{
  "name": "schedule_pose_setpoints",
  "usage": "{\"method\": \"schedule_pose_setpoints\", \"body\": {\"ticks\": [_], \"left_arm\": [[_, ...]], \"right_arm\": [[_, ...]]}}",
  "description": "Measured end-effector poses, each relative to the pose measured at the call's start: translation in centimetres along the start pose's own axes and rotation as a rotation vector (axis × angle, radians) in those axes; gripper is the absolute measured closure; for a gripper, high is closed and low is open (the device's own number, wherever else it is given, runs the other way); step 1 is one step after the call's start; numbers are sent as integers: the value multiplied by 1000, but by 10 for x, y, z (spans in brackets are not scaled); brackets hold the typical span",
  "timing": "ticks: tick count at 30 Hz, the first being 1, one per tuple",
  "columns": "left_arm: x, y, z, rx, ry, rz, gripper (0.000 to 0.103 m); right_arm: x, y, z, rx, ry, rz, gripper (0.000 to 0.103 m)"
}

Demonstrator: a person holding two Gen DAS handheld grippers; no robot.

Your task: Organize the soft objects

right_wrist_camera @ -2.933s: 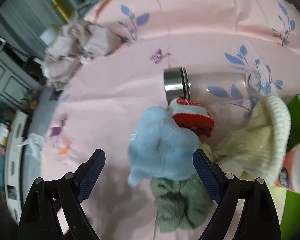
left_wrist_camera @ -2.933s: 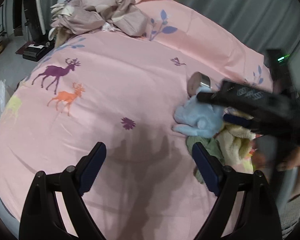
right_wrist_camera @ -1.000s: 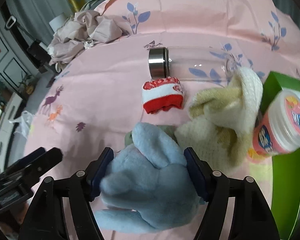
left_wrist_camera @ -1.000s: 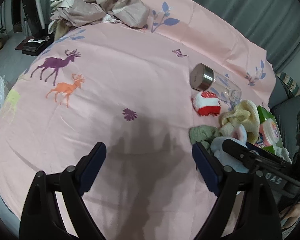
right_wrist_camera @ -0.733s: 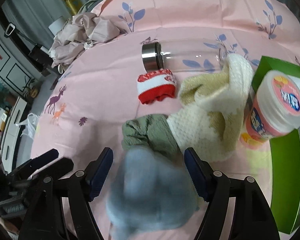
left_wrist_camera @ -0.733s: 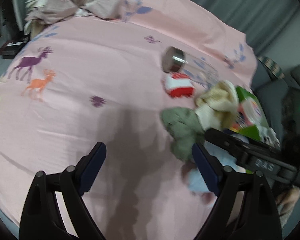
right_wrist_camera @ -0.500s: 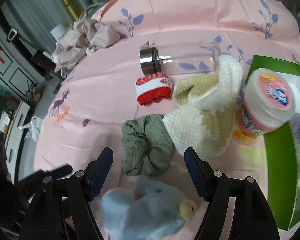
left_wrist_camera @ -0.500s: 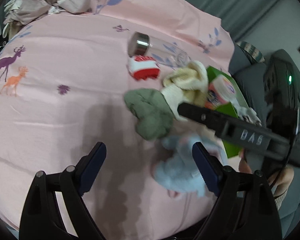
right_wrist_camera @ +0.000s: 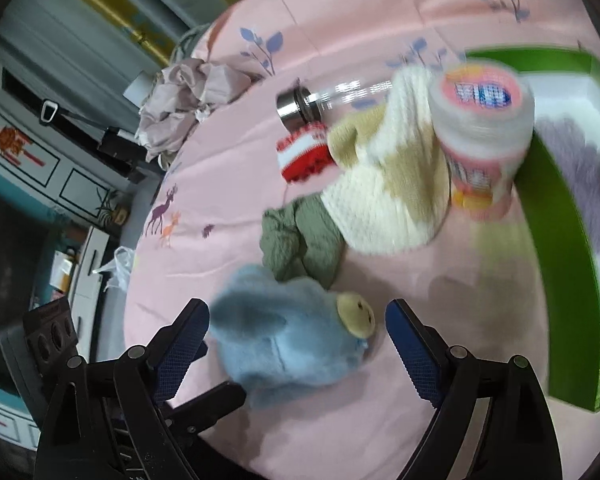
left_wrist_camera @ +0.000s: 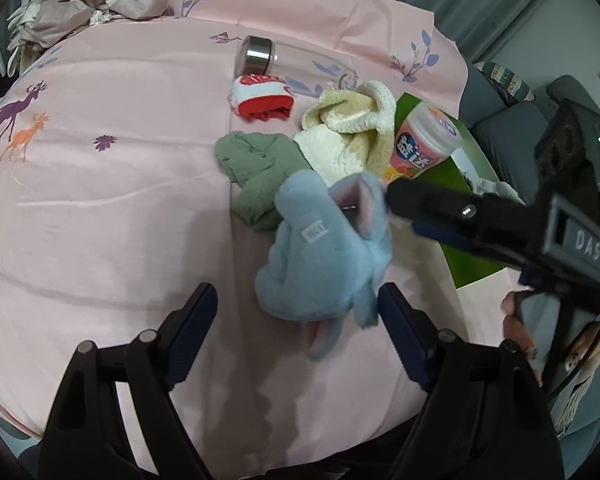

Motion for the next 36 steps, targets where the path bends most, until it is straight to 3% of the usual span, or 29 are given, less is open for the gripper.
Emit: {"method": "schedule_pose_setpoints", "body": {"ticks": [4, 8, 18, 24, 28, 36], "left_arm": [[5, 0, 5, 7, -18, 18, 41], [9, 0, 11, -12, 28, -5, 59], [18, -1, 13, 6, 10, 36, 63], [26, -3, 1, 41, 7, 65, 65], [36, -12, -17, 93, 28, 86, 65], [86, -32, -55, 204, 114, 186, 65]], "right_arm": [[-4, 6, 9, -21, -29, 2, 12], [-6, 11, 22, -59, -44, 3, 12], [6, 12, 31, -31, -12, 52, 12], [-5, 11, 16, 6, -11, 10, 20], [-15, 4, -3, 66, -13, -11, 20], [-33, -19, -77, 279, 61, -94, 20]]}}
Point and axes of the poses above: each gripper's, at about its wrist camera, not at the fingertips, and z roughly the way its jaws point, x to its right, y to its underside, the point moved 9 cm from there along z, roughly the way its jaws point, and after that the axes turned 4 degrees about -z, right-handed, at the moved point
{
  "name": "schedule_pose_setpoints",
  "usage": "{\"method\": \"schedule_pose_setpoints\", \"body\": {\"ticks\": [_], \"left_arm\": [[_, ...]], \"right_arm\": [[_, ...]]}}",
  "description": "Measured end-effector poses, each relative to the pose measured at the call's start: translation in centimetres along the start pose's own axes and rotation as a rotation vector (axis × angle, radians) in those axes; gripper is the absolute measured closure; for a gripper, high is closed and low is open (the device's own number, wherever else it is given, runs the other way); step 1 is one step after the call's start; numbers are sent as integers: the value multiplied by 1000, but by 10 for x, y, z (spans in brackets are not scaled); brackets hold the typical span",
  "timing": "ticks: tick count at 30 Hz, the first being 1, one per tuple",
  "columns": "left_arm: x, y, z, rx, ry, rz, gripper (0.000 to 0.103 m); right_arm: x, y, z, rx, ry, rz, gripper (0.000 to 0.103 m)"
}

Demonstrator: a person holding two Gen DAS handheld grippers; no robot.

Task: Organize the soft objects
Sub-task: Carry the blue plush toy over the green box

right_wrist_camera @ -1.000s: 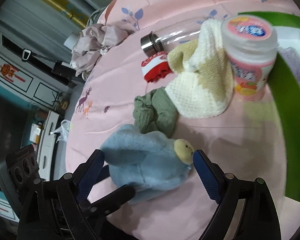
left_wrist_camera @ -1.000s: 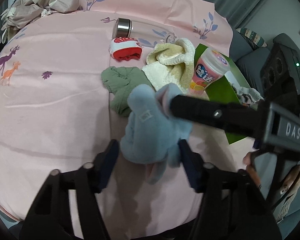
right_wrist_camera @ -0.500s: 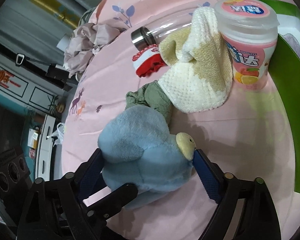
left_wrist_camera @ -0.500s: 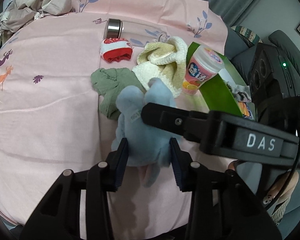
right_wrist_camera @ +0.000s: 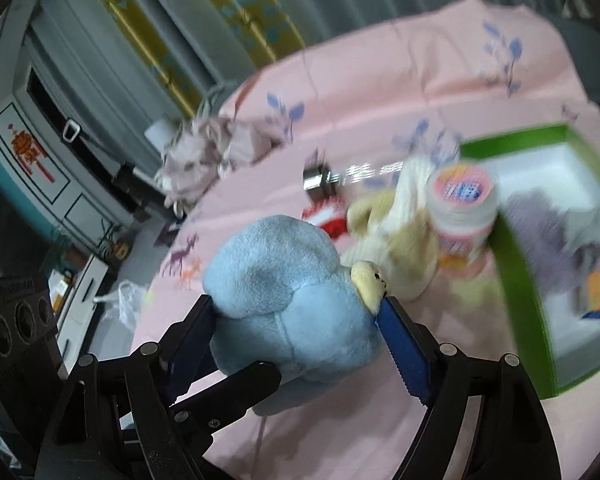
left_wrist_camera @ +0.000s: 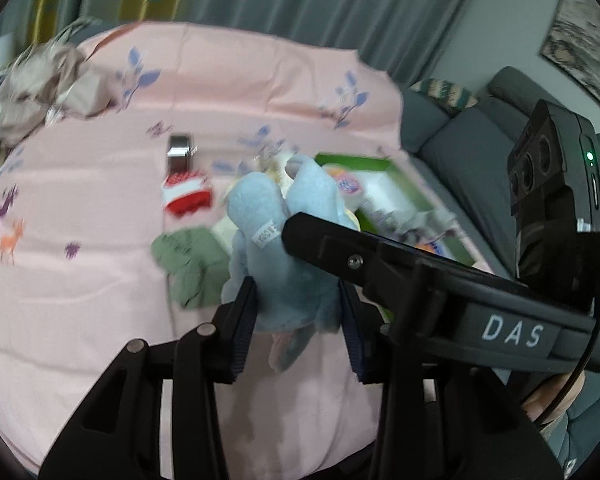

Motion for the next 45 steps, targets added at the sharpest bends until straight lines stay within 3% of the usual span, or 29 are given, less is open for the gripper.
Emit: {"method": "schedule_pose_setpoints", "body": {"ticks": [11, 20, 28, 33, 39, 45], "left_arm": [[95, -52, 1, 88, 156, 169, 65], [155, -90, 28, 103, 278, 222, 65], [173, -94, 74, 21, 280, 229, 66], [181, -88, 103, -4, 268, 264, 69], [180, -73, 151, -104, 250, 243, 69], [180, -68, 185, -154, 233, 240, 68]], "right_arm": [[46, -59, -94, 230, 138, 29, 20], [96, -102, -139, 349, 245, 65, 20], [147, -111, -127, 327, 269, 147, 20], [182, -100, -109, 284, 234, 229, 21], [225, -82, -82, 204, 272, 330, 23], [257, -70, -63, 165, 278, 401, 23]]}}
Point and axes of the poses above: each gripper's, at about its wrist camera, not at the fingertips, and z roughly the way its jaws point, x to its right, y to its underside, the point moved 9 cm from there along z, roughly the way its jaws point, and after that the axes turned 4 degrees about -z, right-handed, at the moved point
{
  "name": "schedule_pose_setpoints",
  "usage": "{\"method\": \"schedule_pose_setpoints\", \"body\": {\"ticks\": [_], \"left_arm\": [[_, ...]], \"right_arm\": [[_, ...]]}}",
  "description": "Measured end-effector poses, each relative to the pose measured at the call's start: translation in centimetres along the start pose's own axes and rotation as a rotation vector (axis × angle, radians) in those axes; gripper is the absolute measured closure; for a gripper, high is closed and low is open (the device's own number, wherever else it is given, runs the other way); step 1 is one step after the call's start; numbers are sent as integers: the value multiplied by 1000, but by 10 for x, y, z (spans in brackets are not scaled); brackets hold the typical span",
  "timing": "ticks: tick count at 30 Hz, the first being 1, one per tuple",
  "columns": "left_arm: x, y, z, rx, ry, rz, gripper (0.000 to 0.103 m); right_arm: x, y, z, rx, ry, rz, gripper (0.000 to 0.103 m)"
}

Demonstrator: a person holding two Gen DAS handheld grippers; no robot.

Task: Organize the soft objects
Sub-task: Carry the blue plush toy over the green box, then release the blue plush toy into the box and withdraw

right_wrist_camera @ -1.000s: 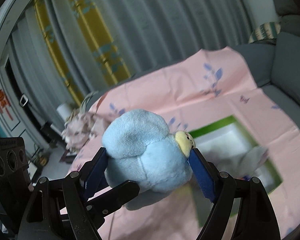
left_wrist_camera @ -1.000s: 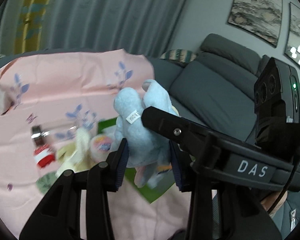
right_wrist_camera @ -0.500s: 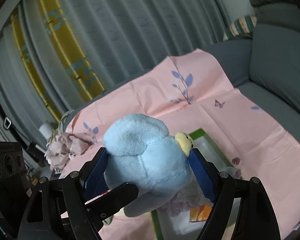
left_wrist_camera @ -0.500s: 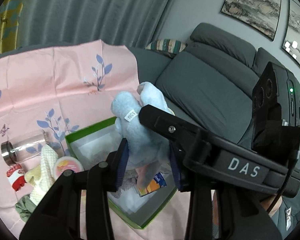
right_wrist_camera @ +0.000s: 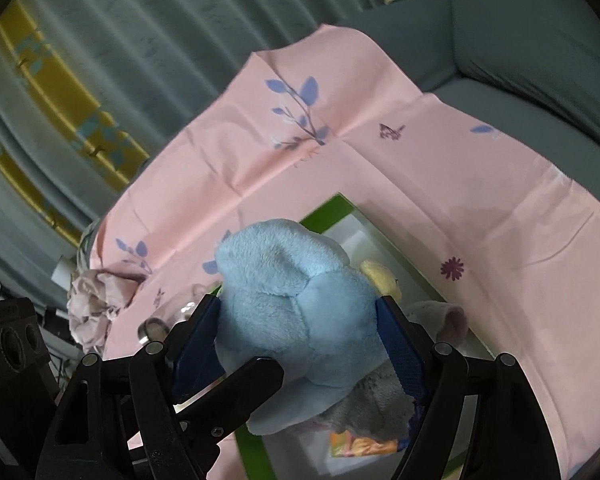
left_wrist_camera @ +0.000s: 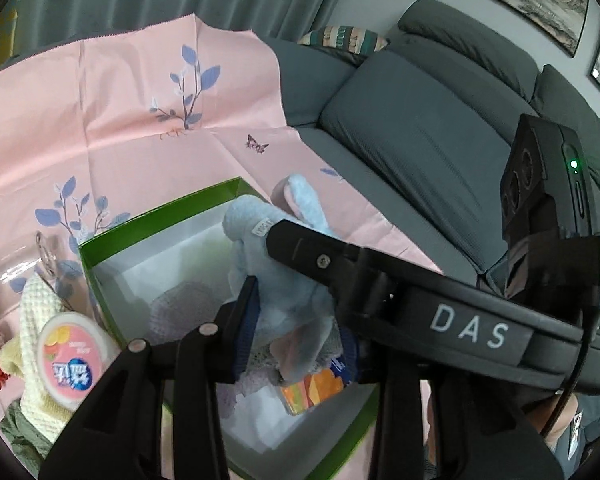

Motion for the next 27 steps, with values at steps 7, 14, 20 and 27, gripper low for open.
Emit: {"method": "schedule_pose_setpoints", "body": {"ticks": [7, 14, 20, 27], "left_arm": [[-11, 5, 27, -54, -6, -35, 68], [-18, 13, 39, -92, -29, -84, 67], [-22, 16, 35, -114, -61, -108, 66], [-17, 17, -2, -74, -56, -77, 48]], "right_arm": [[20, 6, 23, -49, 16, 59, 23], [34, 14, 40, -95, 30, 133, 23], [33, 15, 38, -94, 39, 141, 23], [19, 9, 8, -35, 71, 69, 16]]}}
Point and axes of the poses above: each gripper's, at about its wrist camera, not at the fingertips, and z roughly the way its jaws point, x to its right, y to its underside, the point moved 9 cm from there along z, roughly the way its jaws point, and after that the axes turned 4 degrees about -z, right-handed, at the moved point
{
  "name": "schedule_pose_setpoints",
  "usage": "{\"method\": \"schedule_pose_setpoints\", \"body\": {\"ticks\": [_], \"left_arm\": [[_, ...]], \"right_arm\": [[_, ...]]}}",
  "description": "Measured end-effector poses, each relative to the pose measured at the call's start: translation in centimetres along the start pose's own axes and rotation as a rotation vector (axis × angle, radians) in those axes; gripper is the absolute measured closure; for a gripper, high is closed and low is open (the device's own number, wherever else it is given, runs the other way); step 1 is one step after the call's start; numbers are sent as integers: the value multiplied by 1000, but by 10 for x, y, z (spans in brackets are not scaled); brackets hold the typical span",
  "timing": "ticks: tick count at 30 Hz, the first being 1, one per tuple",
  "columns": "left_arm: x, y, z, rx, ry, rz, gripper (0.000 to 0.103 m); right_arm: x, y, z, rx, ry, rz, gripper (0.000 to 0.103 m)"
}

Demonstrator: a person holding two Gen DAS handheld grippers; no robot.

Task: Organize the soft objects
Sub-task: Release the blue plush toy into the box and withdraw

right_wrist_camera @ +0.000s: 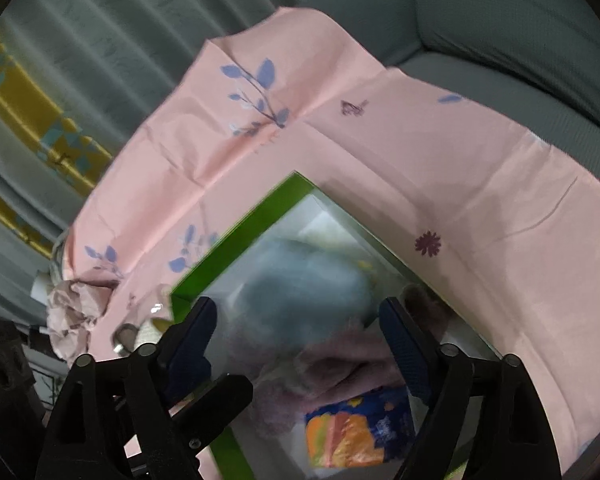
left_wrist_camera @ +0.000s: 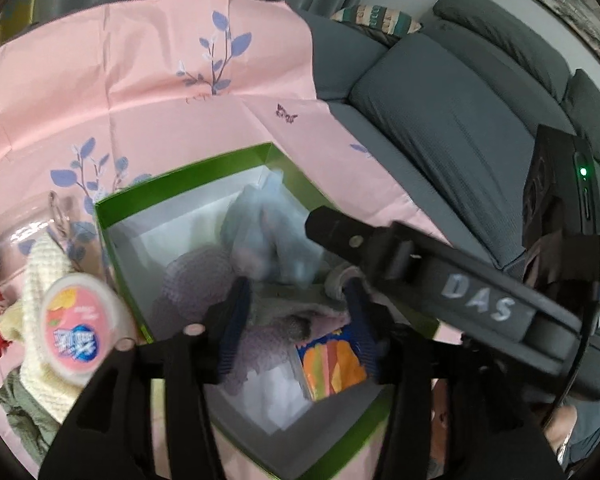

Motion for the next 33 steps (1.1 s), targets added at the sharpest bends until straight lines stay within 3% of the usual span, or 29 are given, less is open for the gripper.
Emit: {"method": "schedule_pose_setpoints", "body": {"ticks": [4, 7, 12, 14, 20, 27, 33], "left_arm": [[-2, 5, -32, 38, 44, -8, 36], [-11, 9, -55, 68, 31, -16, 26], [-38, 19, -93, 111, 11, -63, 21], [-55, 26, -110, 127, -1, -90, 19], [-110, 48, -152, 182, -88, -178, 15], [-192, 94, -190, 210, -225, -299, 14], [-264, 132, -193, 205, -354, -445, 14]], "right_arm": [[-11, -1, -24, 58, 1, -29, 16], [-18, 0, -38, 92, 40, -69, 16], [-36, 4, -50, 115, 59, -120, 16], [-44, 7, -52, 116, 62, -144, 9], [-67, 17, -52, 109, 60, -200, 5], [-120, 38, -51, 60, -55, -273, 5], [-186, 71, -40, -6, -187, -363, 5]]}}
Point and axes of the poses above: each gripper's, at about its wrist camera, not at the fingertips, and z roughly the way its jaws point, x to its right, y to its underside, the point moved 9 cm from there along z, roughly the way its jaws point, and after that the axes turned 4 degrees about -z, right-handed, at the moved point
